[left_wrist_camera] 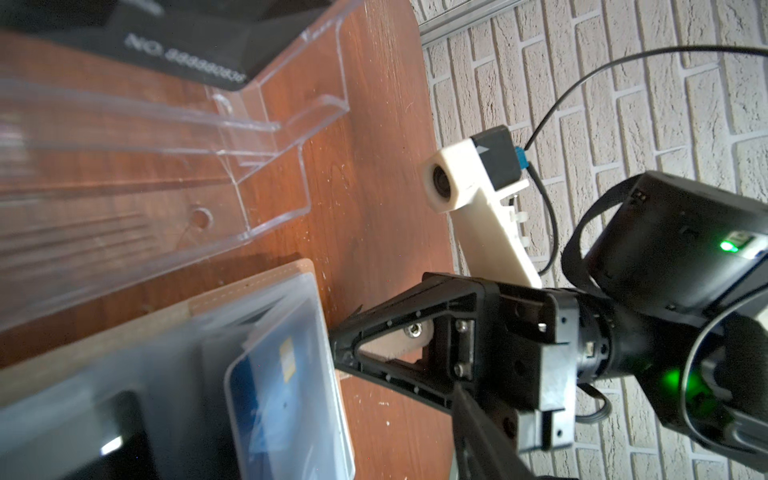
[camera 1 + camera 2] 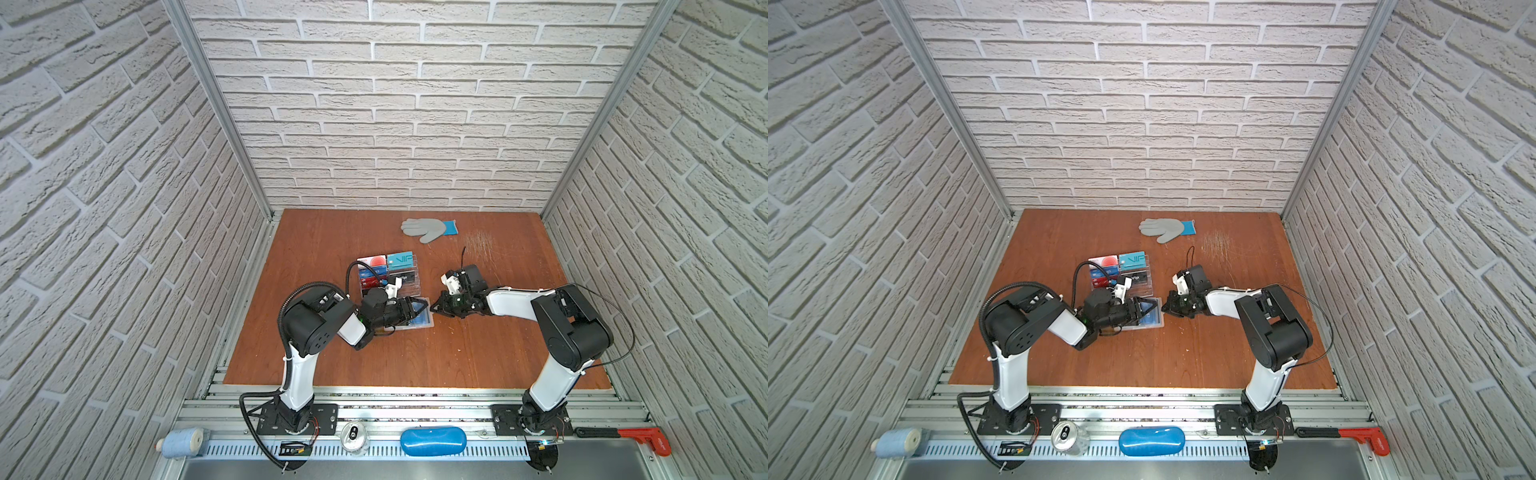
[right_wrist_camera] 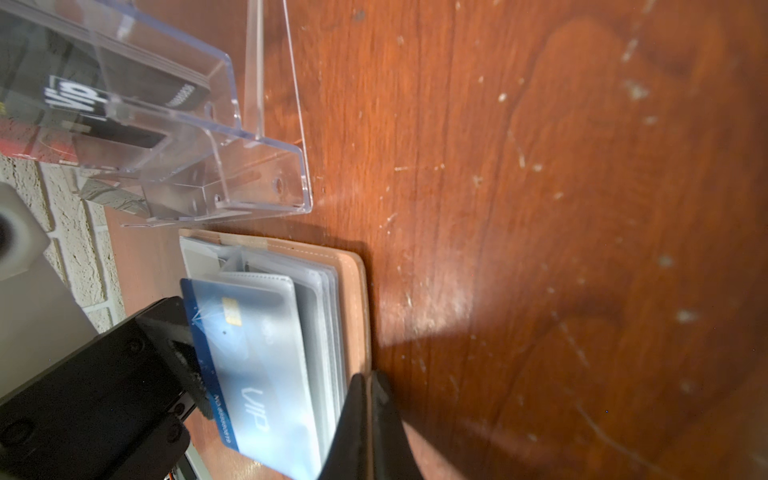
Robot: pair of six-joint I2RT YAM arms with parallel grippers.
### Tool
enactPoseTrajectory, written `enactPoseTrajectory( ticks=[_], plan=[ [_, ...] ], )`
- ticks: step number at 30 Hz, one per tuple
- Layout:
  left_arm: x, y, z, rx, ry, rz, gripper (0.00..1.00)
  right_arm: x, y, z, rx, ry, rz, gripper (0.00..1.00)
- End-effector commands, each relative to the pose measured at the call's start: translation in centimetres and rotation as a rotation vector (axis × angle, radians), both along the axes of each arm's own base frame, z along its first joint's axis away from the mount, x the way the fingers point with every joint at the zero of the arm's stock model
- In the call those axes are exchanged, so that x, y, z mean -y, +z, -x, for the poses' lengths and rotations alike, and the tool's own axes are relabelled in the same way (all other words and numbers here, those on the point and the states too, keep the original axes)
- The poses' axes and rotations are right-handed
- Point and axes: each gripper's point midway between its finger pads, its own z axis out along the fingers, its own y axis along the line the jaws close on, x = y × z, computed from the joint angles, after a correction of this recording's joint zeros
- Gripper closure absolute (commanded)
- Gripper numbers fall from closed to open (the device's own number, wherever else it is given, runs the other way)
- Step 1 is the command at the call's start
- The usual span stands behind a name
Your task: Take the credit cards out of the card holder
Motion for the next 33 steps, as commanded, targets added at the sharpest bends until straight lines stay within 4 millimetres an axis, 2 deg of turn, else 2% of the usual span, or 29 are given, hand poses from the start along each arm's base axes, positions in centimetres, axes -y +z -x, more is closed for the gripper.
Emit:
enactPoseTrajectory(
  ticks=[1,12,18,33],
  plan=[
    [-0.3,-0.4,0.4,0.0,-0.009,0.013,0.42,0.9,-1.9,0.9,-0.049,-0.008,0.052,0.94],
    [-0.9,0.5,0.5,0.016,-0.005,0.021,0.43,1.0,-2.0,0.8,-0.054,-0.01,0.052,0.94],
    [-1.2,0.5,0.5,0.015,-0.002,0.022,0.48,1.0,-1.9,0.8,-0.053,-0.01,0.052,0.94],
    [-1.8,0.7,0.5,0.018,0.008,0.023,0.51,0.9,-1.9,0.8,-0.056,-0.007,0.049,0.94]
  ],
)
